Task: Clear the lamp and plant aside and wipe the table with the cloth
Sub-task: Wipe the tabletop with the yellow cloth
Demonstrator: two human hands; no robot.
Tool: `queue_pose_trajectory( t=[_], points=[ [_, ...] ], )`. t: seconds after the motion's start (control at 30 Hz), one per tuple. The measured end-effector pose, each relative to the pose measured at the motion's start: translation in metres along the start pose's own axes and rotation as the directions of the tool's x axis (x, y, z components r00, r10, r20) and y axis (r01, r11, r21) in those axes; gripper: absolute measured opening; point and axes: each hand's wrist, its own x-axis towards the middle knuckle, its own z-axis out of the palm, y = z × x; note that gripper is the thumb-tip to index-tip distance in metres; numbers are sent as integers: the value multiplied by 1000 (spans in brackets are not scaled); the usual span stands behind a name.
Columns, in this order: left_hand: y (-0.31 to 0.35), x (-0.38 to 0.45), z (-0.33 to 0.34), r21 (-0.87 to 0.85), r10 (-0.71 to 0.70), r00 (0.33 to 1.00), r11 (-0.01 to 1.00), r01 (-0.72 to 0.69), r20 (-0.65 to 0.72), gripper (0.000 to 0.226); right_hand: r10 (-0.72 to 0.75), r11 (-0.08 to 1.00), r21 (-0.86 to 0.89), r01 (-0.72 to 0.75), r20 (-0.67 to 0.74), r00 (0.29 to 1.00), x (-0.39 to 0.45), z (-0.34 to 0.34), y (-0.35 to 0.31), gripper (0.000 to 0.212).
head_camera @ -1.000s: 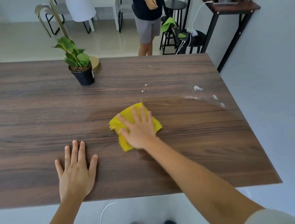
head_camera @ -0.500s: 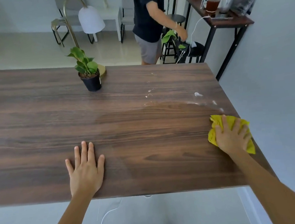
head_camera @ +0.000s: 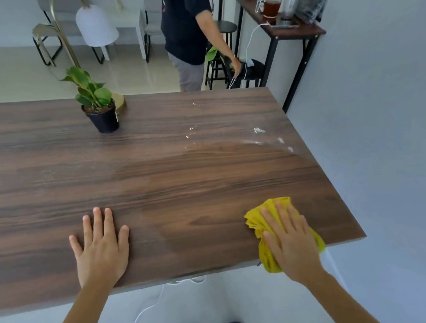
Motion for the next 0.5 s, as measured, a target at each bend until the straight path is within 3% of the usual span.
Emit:
queue_pose_trajectory(
  t=[0.1, 0.17, 0.23, 0.3, 0.4, 0.5],
  points=[
    [6, 0, -2, -4, -6, 1000, 1000, 6, 10, 61, 335, 942, 9, -335, 33, 942, 23, -19, 68, 63],
    [7, 2, -4, -6, -12, 999, 1000, 12, 31, 61, 502, 863, 46, -504, 48, 864, 66, -26, 64, 63],
    [6, 4, -8, -52, -14, 998, 998, 17, 60, 60, 566, 817, 75, -571, 85, 820, 115, -28, 26, 68],
    [3, 6, -16, -179, -11, 996, 984, 26, 84, 57, 461, 879, 78, -471, 116, 880, 155, -21, -36, 70],
    [-17, 13, -32, -251, -7, 1000, 968, 13, 25, 52, 103, 990, 75, -116, 159, 982, 160, 1, -155, 65],
    [-56, 27, -44, -154, -63, 998, 986, 58, -29, 51, -263, 964, 55, 259, 108, 959, 109, 20, -221, 58]
  ],
)
